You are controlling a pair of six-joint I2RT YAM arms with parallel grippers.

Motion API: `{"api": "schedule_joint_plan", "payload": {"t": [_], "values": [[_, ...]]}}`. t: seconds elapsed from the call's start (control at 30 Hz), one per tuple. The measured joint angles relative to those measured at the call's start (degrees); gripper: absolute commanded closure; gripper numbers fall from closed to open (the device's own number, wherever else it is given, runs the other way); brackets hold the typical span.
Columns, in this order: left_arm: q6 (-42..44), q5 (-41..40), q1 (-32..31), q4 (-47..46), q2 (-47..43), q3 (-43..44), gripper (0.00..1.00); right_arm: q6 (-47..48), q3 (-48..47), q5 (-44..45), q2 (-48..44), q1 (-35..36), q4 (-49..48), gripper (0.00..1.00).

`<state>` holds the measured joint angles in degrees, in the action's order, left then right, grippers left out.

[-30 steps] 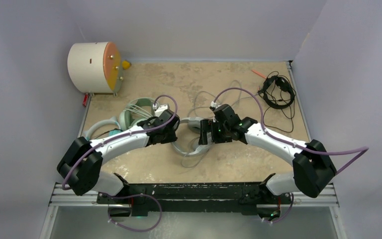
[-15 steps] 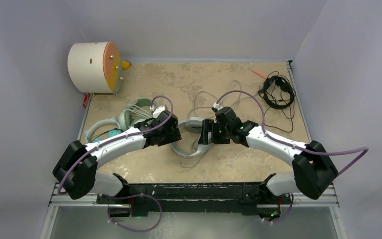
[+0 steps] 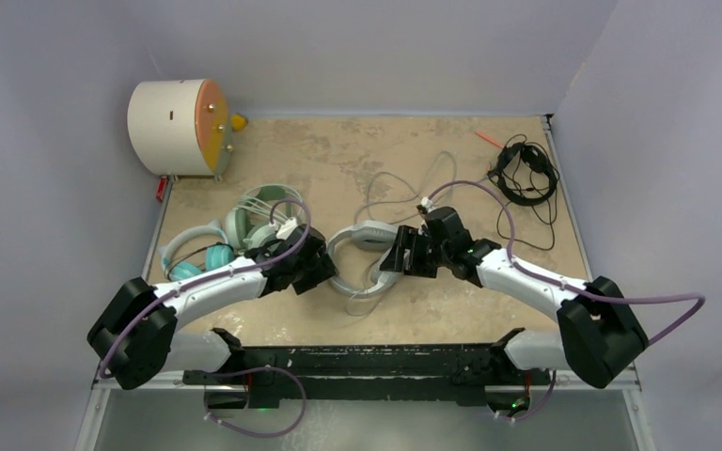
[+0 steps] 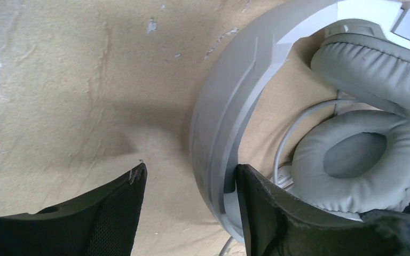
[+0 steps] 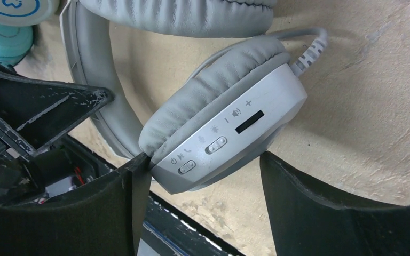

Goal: Wrap the headphones
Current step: Pick up the headphones from the center of the board.

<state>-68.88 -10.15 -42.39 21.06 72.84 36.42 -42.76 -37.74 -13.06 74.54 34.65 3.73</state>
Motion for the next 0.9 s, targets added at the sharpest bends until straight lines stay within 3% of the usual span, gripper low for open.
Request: {"api": "schedule_joint_plan", "payload": {"t": [0.2, 0.33, 0.57, 0.67, 0.77, 0.9], "values": [[-1.5, 1.3, 0.0, -3.0, 2.6, 0.0, 0.38, -1.3, 1.5, -2.4, -0.7, -1.3, -1.5, 0.3], [-3.3, 1.2, 0.0, -2.8, 5.0, 0.5, 0.44, -1.6, 2.1, -3.3, -1.0, -1.8, -2.0, 0.3], [-5.5, 1.0, -0.1, -3.3, 7.4, 1.8, 0.8, -1.6, 2.6, -4.5, -1.1, -2.2, -2.7, 0.3], [-4.9, 1.0, -0.1, -3.2, 7.8, 2.4, 0.94, -1.6, 2.8, -4.5, -1.2, -2.2, -3.0, 0.24], [-4.2, 0.2, -0.2, -1.6, 8.1, 2.8, 0.99, -1.1, 3.2, -4.9, -2.1, -2.3, -3.5, 0.13], [-0.6, -1.9, -0.3, 2.1, 7.9, 5.9, 1.0, 2.7, 3.5, -6.3, -6.1, -2.5, -2.5, 0.05]]}}
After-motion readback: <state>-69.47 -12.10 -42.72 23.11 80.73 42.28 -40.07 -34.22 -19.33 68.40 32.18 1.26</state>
